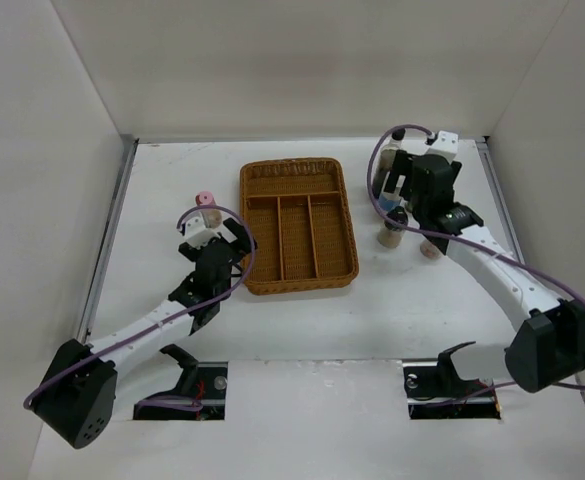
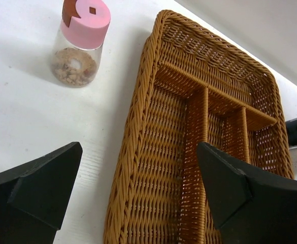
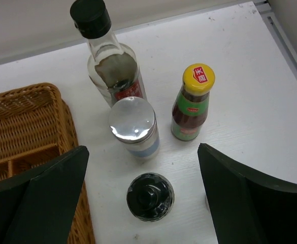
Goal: Organize the condiment bottles
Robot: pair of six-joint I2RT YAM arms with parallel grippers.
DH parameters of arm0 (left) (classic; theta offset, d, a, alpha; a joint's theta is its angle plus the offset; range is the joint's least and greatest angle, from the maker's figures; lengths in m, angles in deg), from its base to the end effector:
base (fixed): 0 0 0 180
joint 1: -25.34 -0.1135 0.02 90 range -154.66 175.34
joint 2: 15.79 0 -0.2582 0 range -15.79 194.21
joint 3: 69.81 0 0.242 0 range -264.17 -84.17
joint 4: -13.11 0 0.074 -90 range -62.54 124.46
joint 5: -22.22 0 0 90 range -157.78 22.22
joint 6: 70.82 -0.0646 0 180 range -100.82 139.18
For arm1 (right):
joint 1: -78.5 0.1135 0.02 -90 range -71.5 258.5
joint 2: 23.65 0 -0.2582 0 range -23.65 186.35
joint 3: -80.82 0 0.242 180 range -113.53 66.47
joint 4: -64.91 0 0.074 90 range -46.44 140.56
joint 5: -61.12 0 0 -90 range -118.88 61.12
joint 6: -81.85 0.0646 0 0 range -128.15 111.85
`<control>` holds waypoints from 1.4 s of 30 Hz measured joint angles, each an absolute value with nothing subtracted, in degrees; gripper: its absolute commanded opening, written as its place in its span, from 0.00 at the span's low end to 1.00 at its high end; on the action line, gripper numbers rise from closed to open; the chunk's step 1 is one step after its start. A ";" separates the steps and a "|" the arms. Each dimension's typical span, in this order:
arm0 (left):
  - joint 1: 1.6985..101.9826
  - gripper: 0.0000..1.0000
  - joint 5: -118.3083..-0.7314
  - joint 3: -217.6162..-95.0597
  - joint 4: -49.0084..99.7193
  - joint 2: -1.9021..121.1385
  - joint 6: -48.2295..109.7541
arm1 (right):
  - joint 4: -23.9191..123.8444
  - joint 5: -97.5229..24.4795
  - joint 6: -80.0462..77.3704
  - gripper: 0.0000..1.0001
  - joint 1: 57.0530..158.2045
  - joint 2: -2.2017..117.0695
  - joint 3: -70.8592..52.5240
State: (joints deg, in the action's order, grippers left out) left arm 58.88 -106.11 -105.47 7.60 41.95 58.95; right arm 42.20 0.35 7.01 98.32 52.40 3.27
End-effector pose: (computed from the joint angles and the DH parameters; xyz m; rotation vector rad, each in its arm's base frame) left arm 0.2105 -0.0914 0.2053 -0.5474 1.7209 -0.2909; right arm 0.3129 0.0792 0.3233 0.2566 1.8753 -0.0800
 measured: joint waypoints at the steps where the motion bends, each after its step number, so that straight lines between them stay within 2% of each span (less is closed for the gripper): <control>1: 58.88 1.00 -106.13 -105.47 7.60 41.97 58.93 | 42.68 0.35 6.98 0.94 98.60 51.86 4.21; 4: 58.84 1.00 -106.22 -105.45 7.27 41.73 58.91 | 47.44 0.03 6.87 0.87 101.22 46.57 10.98; 9: 58.57 1.00 -106.37 -104.68 6.53 40.55 58.84 | 55.53 -2.44 6.46 0.57 108.72 31.84 23.90; 10: 58.38 1.00 -106.41 -104.48 6.29 40.37 58.82 | 56.54 -3.14 6.63 0.54 109.51 29.21 25.28; 12: 58.38 1.00 -106.46 -104.18 5.88 40.33 58.80 | 58.18 -4.48 6.79 0.53 109.88 25.89 26.33; 15: 58.33 1.00 -106.54 -103.79 5.77 40.33 58.80 | 59.77 -6.05 7.25 0.57 109.88 23.77 26.37; 18: 58.14 1.00 -106.57 -103.70 5.70 40.26 58.80 | 60.16 -7.17 8.01 0.67 109.66 24.06 26.35; 22: 57.72 1.00 -106.61 -103.00 5.22 39.19 58.80 | 59.55 -7.47 8.62 0.87 108.76 27.57 25.36; 25: 57.57 1.00 -106.61 -102.76 4.85 38.95 58.78 | 57.93 -6.62 8.75 0.99 105.77 32.49 22.02; 32: 57.44 1.00 -106.57 -102.21 3.54 39.00 58.80 | 51.73 -4.43 8.56 1.00 95.45 49.41 8.14; 42: 57.11 1.00 -106.57 -101.34 2.90 38.91 58.82 | 46.37 -7.25 8.58 1.00 94.07 63.53 -0.34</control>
State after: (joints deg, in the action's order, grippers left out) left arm 57.11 -106.57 -101.34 2.90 38.91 58.82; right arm 46.37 -7.25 8.58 94.07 63.53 -0.34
